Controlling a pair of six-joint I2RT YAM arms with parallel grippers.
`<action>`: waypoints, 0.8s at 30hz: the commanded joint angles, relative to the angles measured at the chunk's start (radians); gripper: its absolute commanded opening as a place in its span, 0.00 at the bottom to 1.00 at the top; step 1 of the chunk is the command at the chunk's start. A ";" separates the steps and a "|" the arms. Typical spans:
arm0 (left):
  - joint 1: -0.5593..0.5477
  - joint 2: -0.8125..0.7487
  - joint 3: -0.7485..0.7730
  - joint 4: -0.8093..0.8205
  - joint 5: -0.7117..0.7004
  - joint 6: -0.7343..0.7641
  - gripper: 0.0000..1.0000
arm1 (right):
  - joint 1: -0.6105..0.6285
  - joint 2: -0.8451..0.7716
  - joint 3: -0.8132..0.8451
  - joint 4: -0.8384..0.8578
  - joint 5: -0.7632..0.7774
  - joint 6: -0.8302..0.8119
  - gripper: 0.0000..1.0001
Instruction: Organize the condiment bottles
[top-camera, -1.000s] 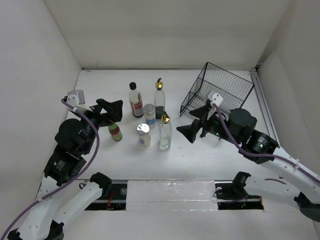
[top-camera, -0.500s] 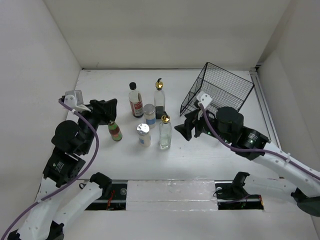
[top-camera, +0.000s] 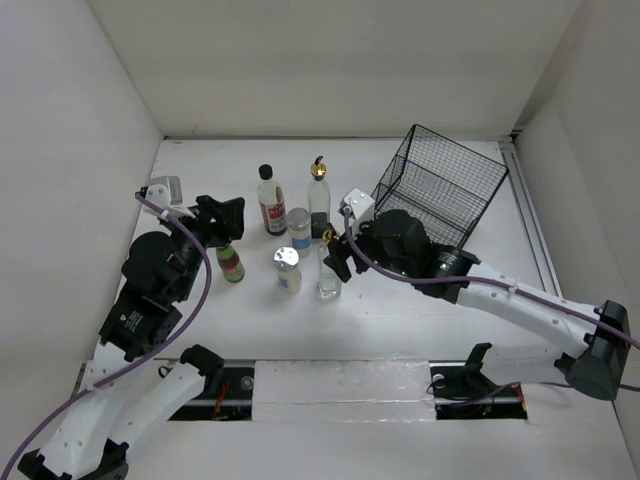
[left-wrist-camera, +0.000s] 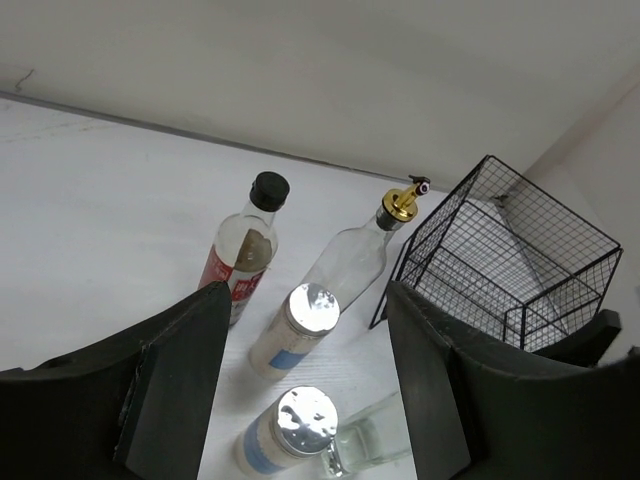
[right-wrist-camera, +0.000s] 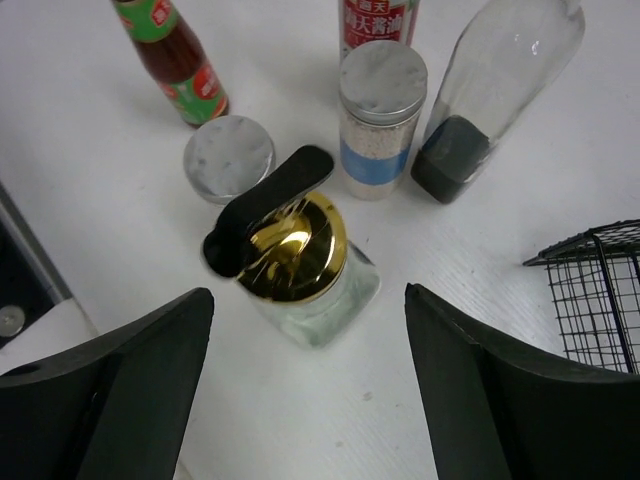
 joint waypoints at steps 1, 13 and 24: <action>0.002 0.007 -0.012 0.074 -0.016 0.020 0.59 | 0.010 0.041 0.041 0.139 0.078 -0.011 0.82; 0.002 -0.023 -0.066 0.111 -0.015 0.038 0.61 | 0.010 0.095 -0.003 0.302 0.121 0.016 0.46; 0.002 -0.014 -0.084 0.120 -0.006 0.038 0.61 | 0.010 0.003 -0.012 0.313 0.121 0.027 0.12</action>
